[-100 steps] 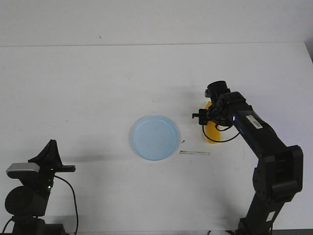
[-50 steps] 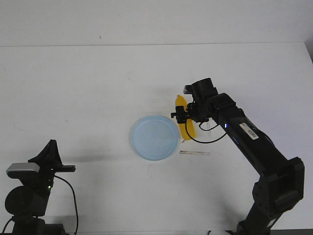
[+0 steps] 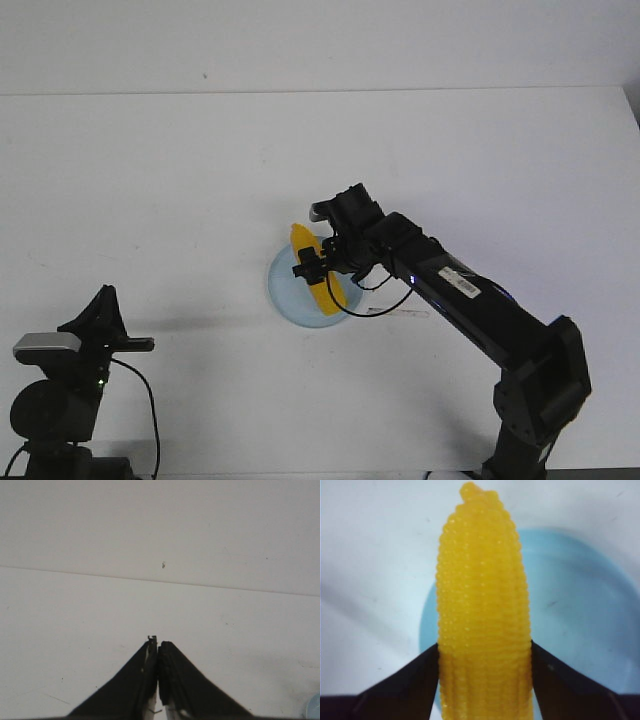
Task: Place corn on plate with both arms
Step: 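Carry the corn with the right gripper over the blue plate, then lower the corn onto the plate and open the right gripper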
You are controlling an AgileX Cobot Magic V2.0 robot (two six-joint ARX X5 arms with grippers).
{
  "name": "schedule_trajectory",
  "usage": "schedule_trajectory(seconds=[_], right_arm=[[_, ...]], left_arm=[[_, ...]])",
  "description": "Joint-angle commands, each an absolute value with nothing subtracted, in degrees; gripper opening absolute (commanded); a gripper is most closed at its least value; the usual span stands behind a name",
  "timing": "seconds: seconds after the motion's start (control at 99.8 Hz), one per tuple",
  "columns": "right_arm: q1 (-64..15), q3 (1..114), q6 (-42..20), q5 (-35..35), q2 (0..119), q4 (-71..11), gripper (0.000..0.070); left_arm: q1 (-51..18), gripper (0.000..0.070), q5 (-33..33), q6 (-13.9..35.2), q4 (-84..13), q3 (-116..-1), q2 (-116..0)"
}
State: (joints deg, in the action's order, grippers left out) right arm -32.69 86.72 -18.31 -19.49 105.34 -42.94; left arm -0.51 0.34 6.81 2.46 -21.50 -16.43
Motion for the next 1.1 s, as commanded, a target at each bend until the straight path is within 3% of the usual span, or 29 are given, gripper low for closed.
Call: schedule_trajectory(seconds=[0.0,0.521,0.671,1.092], right_arm=[[-33.2,87.4,-20.1,-19.5,107.9,-42.4,0.0326],[-33.6,87.3,-21.6,-17.9,110.9,-42.5,0.0355],[-33.6,87.3,-21.5,-17.9,110.9,-42.5,0.0436],[-33.7,87.5,-18.4,-18.0,107.3,-42.1,0.0434]], left_arm=[[-0.5,0.0001,0.4,6.9,3.0,-22.1,-16.4],[-0.5,0.0001,0.4,6.9,3.0,-22.1,-16.4],[-0.5,0.0001,0.4,6.9,3.0,-22.1,-16.4],[-0.5,0.0001,0.4,6.9,3.0,-22.1,-16.4]])
